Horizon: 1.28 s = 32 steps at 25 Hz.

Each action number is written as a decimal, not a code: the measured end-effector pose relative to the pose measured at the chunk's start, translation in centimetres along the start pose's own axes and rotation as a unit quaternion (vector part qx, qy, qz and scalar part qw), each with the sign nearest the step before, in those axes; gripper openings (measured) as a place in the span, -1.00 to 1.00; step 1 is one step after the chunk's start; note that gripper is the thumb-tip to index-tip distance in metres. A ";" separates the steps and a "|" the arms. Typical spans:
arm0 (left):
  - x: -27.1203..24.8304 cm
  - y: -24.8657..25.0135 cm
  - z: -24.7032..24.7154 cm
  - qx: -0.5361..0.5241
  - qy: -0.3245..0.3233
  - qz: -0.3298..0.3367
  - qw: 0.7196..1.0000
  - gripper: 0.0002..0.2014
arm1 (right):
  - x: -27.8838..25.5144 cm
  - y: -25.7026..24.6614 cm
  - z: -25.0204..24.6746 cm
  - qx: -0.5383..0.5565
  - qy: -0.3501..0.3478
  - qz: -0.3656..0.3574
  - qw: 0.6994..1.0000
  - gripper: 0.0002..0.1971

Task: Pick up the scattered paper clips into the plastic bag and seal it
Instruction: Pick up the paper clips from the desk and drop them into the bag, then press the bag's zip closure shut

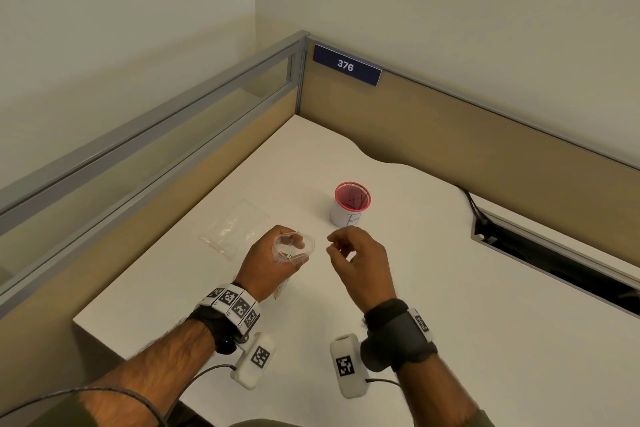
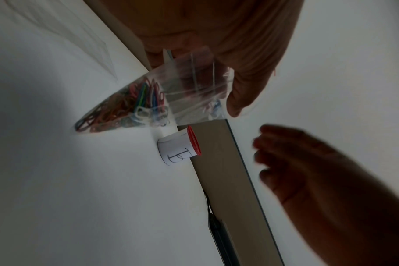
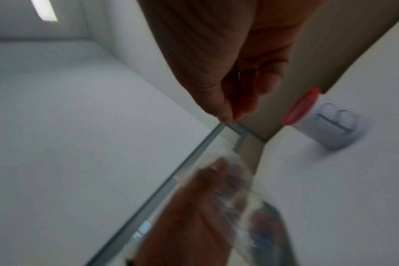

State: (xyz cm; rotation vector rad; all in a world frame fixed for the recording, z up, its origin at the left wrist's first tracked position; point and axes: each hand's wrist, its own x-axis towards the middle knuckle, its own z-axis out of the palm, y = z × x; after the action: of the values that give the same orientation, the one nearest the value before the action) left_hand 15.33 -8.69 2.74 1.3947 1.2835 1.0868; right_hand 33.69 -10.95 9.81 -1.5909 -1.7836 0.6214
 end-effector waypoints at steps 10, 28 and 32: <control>-3.5 1.7 4.6 0.039 -0.039 0.034 0.998 -0.64 | -2.3 -1.0 -2.3 -0.069 -0.027 -0.023 0.997 -0.84; -6.6 2.6 1.9 -0.058 0.004 0.018 0.998 -0.71 | -2.6 -1.6 -2.7 0.000 -0.021 0.062 0.998 -0.91; -4.9 3.3 0.4 -0.061 0.014 0.031 0.998 -0.93 | -1.8 -2.2 -2.2 0.055 -0.002 0.077 0.995 -0.95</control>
State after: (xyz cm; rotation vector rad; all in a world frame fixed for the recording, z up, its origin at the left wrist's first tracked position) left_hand 15.97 -13.68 5.76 1.3396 1.1793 1.2114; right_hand 33.92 -13.22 12.58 -1.6629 -1.6105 0.7828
